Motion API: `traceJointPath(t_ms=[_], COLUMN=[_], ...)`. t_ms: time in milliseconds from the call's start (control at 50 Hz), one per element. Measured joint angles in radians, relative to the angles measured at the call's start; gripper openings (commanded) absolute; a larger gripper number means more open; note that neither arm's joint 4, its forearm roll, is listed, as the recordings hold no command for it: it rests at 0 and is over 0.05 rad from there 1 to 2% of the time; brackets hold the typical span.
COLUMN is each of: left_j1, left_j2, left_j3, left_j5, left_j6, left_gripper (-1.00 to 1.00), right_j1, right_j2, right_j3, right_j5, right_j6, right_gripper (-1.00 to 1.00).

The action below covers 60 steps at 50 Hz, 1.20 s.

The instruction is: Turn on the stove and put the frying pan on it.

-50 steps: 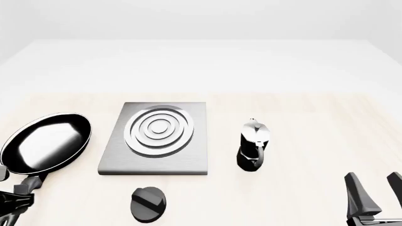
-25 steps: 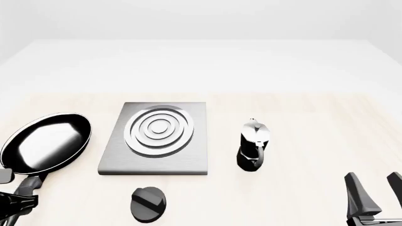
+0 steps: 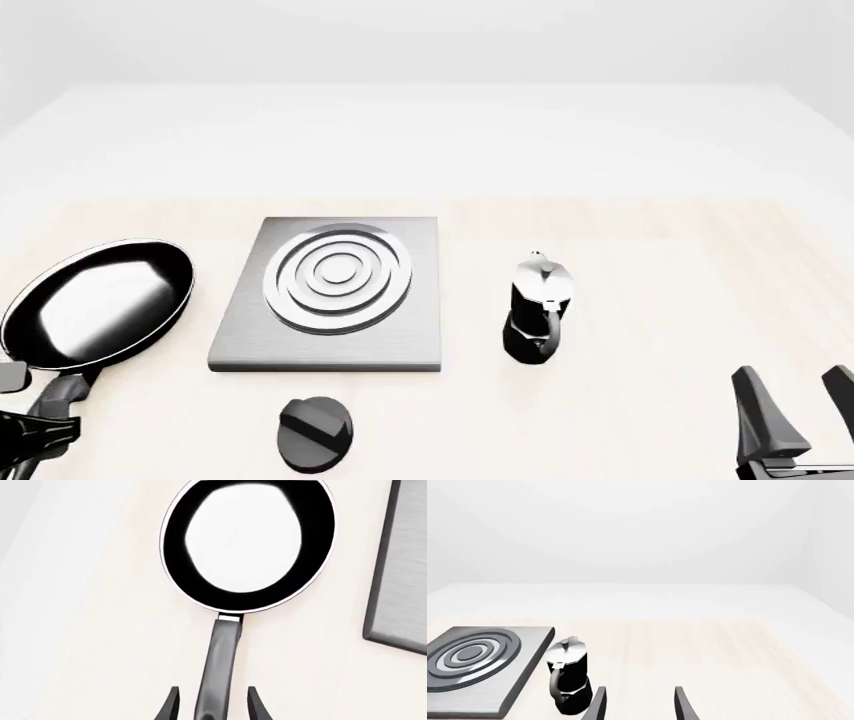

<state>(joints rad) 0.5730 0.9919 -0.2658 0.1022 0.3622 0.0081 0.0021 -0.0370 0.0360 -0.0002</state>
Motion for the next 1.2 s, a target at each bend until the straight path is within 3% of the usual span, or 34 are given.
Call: traceJointPath(t_ms=[1200], left_j1=[0.043], left_j2=[0.228], left_j3=[0.022], left_j5=[-0.191], left_j6=[0.038], left_gripper=[1.0], right_j1=[0.0], right_j2=[0.0], right_j3=[0.0], right_j5=[0.0], right_j6=[0.0], right_gripper=[1.0])
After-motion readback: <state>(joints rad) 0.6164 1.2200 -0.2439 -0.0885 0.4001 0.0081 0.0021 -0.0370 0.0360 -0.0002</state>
